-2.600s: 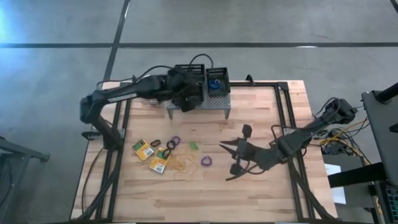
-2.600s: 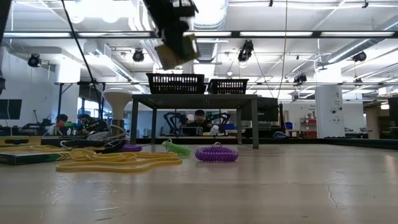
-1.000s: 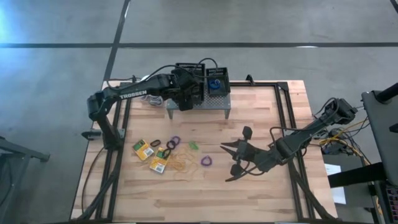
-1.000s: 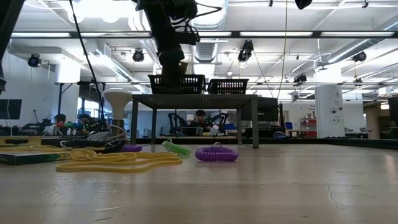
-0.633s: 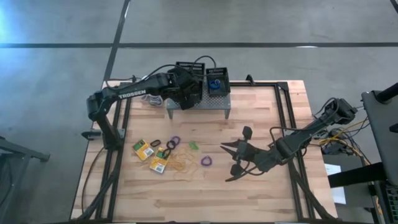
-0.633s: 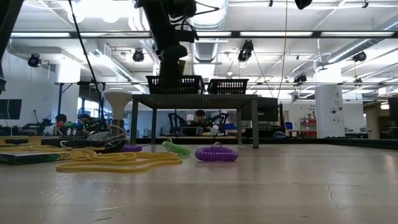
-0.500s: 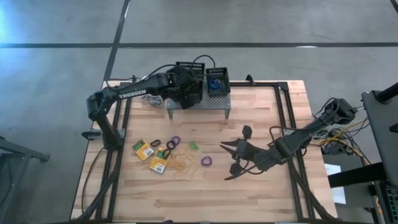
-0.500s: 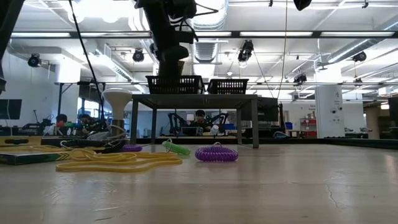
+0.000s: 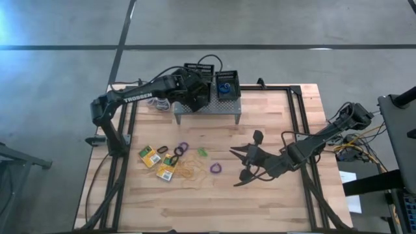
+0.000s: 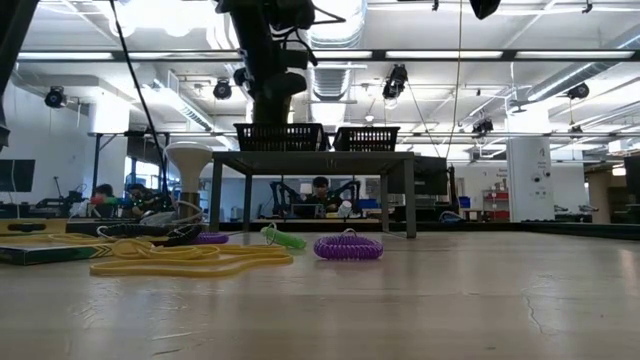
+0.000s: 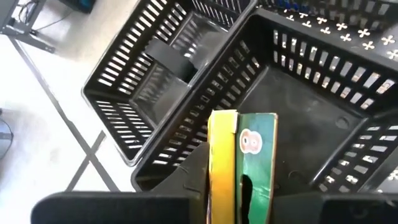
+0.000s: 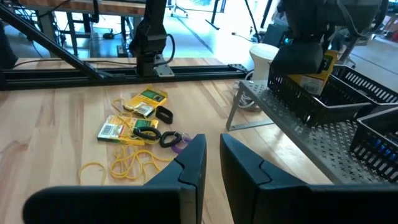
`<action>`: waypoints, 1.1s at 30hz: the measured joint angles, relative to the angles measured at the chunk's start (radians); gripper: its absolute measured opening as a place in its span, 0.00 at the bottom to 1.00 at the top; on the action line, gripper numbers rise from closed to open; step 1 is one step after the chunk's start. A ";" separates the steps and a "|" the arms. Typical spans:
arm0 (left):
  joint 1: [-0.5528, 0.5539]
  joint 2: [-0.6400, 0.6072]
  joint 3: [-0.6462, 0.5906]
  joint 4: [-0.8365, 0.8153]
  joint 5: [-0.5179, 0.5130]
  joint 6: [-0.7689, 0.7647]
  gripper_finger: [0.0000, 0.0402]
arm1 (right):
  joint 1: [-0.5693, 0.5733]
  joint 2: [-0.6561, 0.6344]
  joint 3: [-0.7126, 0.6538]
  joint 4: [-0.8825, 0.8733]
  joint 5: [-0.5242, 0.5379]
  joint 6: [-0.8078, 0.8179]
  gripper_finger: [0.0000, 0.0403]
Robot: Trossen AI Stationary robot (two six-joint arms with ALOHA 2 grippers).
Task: Pick & Place Office Desk Supplies
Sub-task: Put the right box of crayons into the bottom left black bin on the shelf
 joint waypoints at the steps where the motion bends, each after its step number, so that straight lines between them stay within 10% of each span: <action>1: 0.000 0.000 0.000 -0.001 0.000 -0.005 0.15 | 0.000 0.000 -0.001 0.000 0.000 0.000 0.11; 33: 0.069 -0.033 0.118 -0.200 0.135 -0.269 0.12 | 0.000 0.000 -0.005 0.009 0.000 0.000 0.11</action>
